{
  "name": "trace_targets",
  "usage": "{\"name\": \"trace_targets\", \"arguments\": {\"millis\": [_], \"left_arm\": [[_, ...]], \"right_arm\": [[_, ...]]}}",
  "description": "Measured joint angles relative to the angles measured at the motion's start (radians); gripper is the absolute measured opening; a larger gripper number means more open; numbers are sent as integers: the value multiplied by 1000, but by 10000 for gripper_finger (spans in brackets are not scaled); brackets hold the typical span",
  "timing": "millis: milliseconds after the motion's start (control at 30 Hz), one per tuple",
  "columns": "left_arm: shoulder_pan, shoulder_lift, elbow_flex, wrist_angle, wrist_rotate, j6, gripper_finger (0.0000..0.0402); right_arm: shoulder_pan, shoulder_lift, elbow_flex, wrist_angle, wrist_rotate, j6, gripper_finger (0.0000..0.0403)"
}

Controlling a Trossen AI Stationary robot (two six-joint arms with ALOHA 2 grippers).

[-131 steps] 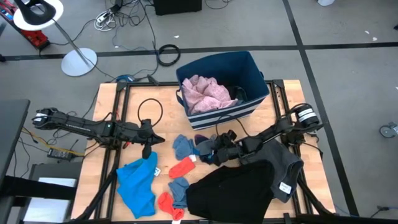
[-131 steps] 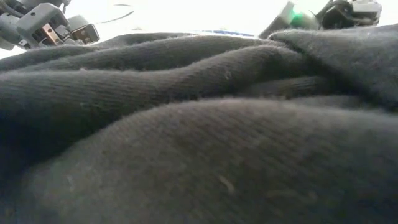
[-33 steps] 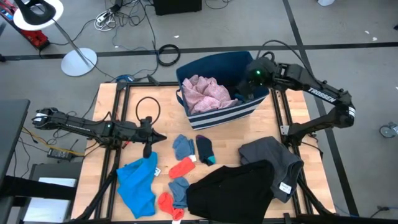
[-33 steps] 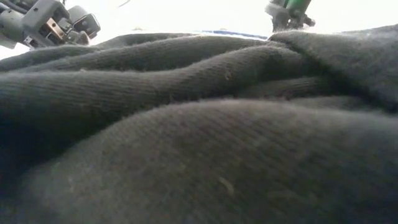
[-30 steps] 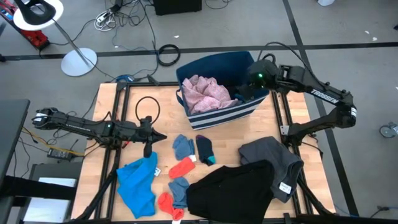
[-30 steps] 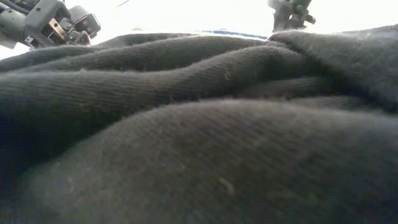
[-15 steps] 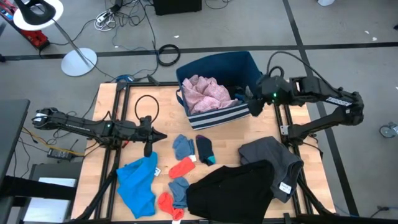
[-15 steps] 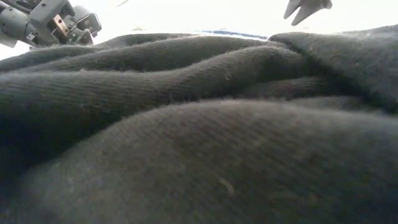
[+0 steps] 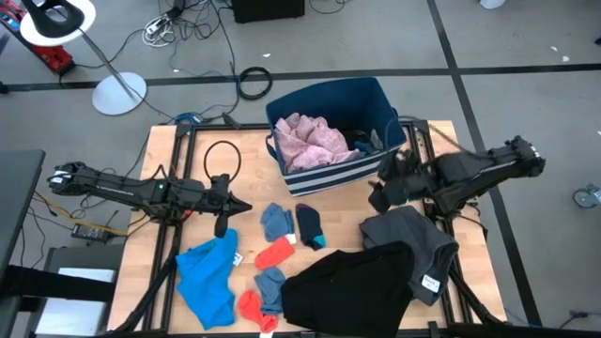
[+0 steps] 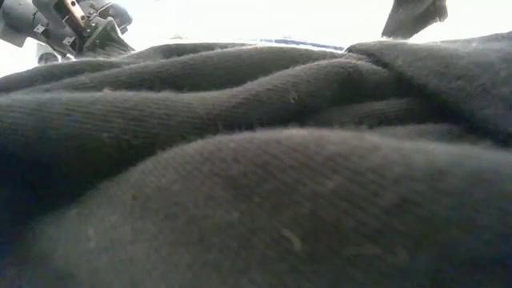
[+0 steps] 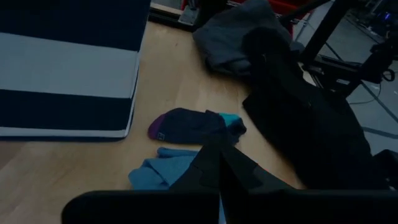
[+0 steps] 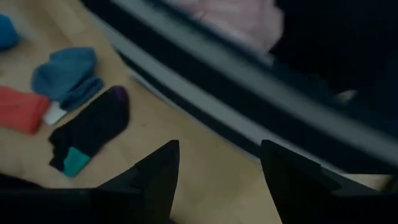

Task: Sort clothes
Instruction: Put the blue sock in the blue laundry bin organizer

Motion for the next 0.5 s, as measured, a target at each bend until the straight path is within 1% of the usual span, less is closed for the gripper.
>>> {"name": "trace_targets", "arguments": {"millis": [100, 300, 400, 500], "left_arm": [[0, 0, 0, -2, -2, 0, 1], [0, 0, 0, -4, -13, 0, 1], [0, 0, 0, -4, -17, 1, 1], [0, 0, 0, -4, -17, 1, 1]], "right_arm": [[45, 4, -106, 167, -8, 3, 224], [97, 49, -307, 596, -63, -65, 224], [105, 99, -383, 785, -94, -104, 223], [107, 180, -426, 946, -132, -161, 223]]}}
